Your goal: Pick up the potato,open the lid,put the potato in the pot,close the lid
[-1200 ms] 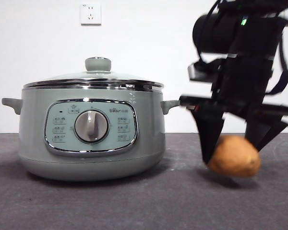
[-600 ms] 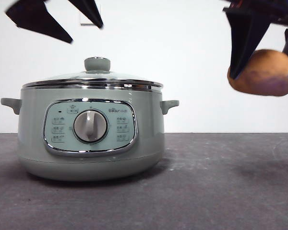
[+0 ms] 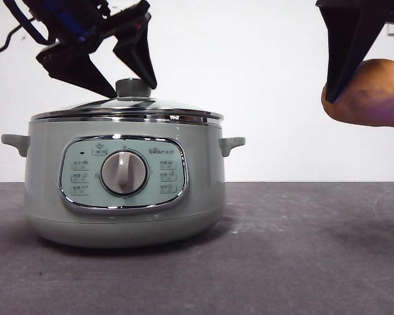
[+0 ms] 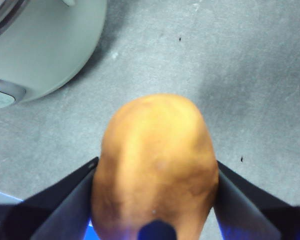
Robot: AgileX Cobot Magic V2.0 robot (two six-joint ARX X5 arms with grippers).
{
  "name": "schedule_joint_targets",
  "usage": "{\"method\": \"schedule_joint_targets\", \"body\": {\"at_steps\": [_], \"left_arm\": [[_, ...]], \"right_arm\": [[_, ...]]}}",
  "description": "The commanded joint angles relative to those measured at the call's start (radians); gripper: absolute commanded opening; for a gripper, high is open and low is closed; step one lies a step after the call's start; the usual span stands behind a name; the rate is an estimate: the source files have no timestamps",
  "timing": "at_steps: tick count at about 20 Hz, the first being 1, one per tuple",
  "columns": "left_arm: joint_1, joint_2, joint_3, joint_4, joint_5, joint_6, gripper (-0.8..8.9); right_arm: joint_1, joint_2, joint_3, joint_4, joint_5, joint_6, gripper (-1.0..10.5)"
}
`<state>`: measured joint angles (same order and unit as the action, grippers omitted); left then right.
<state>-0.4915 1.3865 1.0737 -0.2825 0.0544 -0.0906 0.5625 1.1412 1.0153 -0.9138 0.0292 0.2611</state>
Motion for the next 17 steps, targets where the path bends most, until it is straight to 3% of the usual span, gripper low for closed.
{"method": "schedule_joint_targets", "body": {"at_steps": [1, 3, 6, 15, 17], "left_arm": [[-0.002, 0.009, 0.003, 0.005, -0.001, 0.013, 2.74], [-0.002, 0.009, 0.003, 0.007, -0.001, 0.013, 2.41], [-0.002, 0.009, 0.003, 0.010, -0.001, 0.018, -0.07], [-0.002, -0.043, 0.089, 0.050, -0.003, 0.041, -0.09], [-0.002, -0.089, 0.142, 0.022, -0.003, 0.045, -0.08]], "right_arm": [[0.001, 0.001, 0.002, -0.001, 0.004, -0.008, 0.0], [0.001, 0.001, 0.002, -0.001, 0.004, -0.008, 0.0], [0.001, 0.001, 0.002, 0.000, 0.004, -0.008, 0.0], [0.001, 0.001, 0.005, 0.040, -0.005, -0.008, 0.0], [0.002, 0.001, 0.009, 0.084, -0.042, -0.008, 0.0]]}}
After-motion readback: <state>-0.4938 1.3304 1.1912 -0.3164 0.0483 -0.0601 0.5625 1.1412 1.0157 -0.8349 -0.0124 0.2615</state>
